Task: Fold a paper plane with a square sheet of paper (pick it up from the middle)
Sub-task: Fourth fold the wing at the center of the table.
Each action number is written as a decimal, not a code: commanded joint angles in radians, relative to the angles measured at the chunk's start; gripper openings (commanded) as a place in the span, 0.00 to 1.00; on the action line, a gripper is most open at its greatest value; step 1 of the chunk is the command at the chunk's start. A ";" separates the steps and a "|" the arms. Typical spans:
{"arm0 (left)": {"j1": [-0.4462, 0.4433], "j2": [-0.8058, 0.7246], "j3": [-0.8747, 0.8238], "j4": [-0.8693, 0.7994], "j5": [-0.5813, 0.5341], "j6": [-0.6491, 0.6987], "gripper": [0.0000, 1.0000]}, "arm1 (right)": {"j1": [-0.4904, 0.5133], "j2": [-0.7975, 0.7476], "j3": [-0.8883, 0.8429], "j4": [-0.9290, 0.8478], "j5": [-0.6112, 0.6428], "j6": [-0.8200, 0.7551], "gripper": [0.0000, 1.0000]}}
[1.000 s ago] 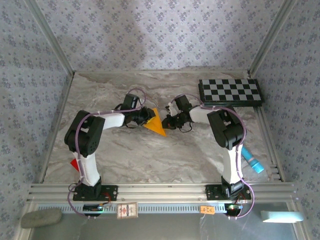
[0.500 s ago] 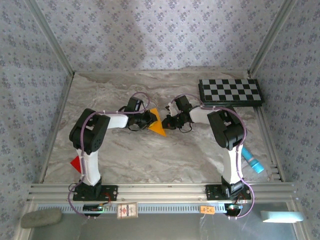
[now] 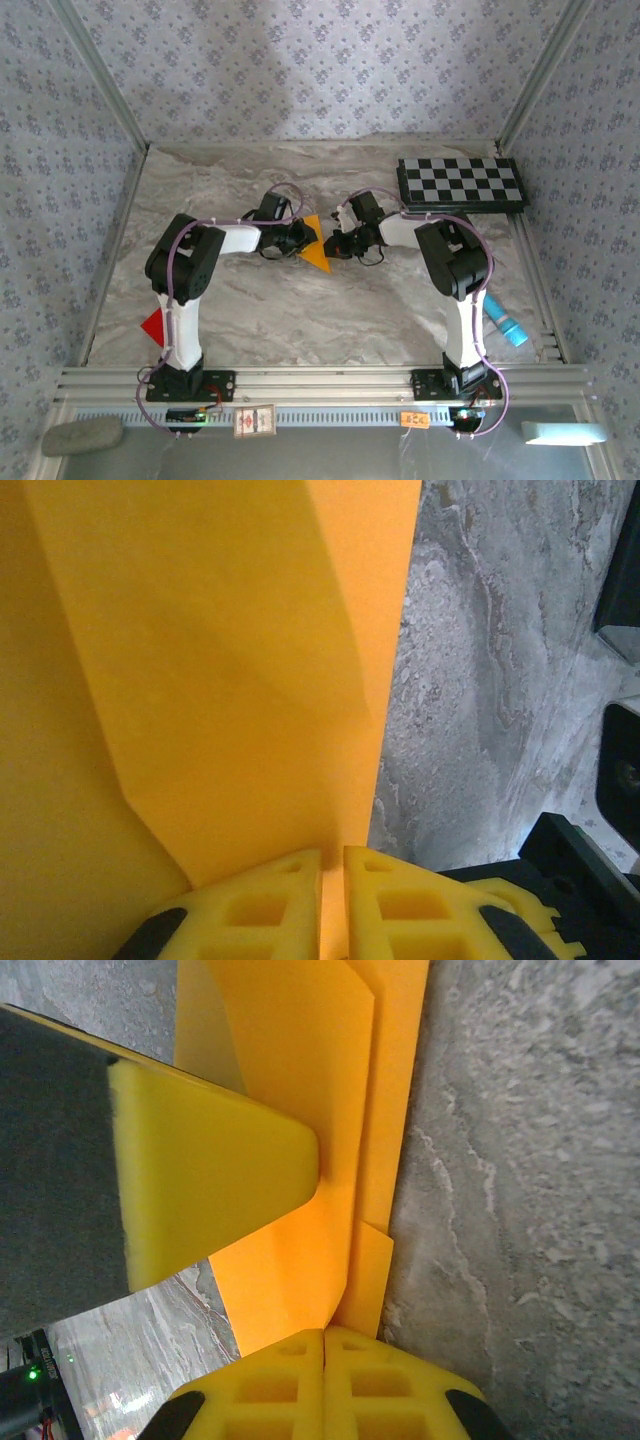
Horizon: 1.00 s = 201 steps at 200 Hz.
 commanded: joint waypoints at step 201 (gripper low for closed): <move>-0.022 0.071 0.051 -0.245 -0.122 -0.032 0.09 | 0.063 -0.048 0.054 -0.069 0.026 0.048 0.03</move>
